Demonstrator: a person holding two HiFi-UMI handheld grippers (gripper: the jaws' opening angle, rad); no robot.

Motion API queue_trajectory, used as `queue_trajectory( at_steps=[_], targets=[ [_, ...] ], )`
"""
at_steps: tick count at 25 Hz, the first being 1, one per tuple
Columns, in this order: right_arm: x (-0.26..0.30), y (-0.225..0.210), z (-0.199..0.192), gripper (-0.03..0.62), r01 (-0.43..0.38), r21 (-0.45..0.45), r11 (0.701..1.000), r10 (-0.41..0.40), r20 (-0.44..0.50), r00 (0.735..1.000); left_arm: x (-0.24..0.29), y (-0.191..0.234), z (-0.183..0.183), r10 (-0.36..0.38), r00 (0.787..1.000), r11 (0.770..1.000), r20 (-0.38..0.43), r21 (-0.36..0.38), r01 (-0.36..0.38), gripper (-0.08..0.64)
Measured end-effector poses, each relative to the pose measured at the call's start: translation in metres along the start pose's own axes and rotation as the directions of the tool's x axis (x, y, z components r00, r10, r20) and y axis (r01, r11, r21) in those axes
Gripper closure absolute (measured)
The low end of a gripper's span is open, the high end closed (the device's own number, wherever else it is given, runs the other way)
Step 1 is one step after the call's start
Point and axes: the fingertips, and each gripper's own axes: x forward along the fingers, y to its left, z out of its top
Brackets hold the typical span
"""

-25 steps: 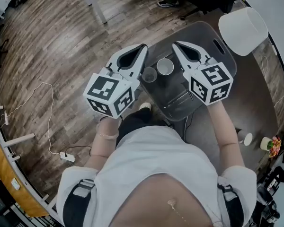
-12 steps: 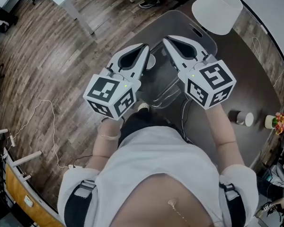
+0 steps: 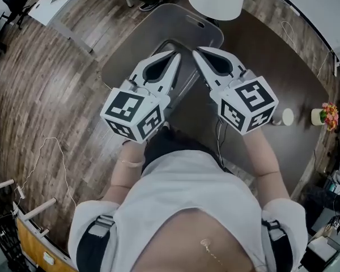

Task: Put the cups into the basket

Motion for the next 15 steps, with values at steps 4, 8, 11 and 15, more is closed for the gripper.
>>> queue_trajectory(
  at_steps=[4,8,11,15],
  targets=[
    [-0.033,-0.011,-0.006,0.581,0.062,0.009,0.998,-0.062,0.002,0.998,0.011,-0.033,-0.001,-0.052,0.999,0.999,0.008,0.002,0.052,0.551],
    [-0.064,-0.023,-0.016,0.581,0.108,0.015,0.994,-0.108,-0.002,0.994,0.022,-0.064,-0.007,-0.09,0.996,0.996,0.012,0.0,0.09,0.551],
    [-0.089,-0.028,-0.023,0.581,0.135,0.019,0.991,-0.134,-0.006,0.991,0.029,-0.091,-0.014,-0.118,0.993,0.993,0.0,0.003,0.118,0.551],
    [-0.12,-0.033,-0.033,0.581,0.179,0.021,0.984,-0.179,0.001,0.984,0.035,-0.12,-0.028,-0.155,0.988,0.988,-0.018,-0.002,0.155,0.551]
  ],
)
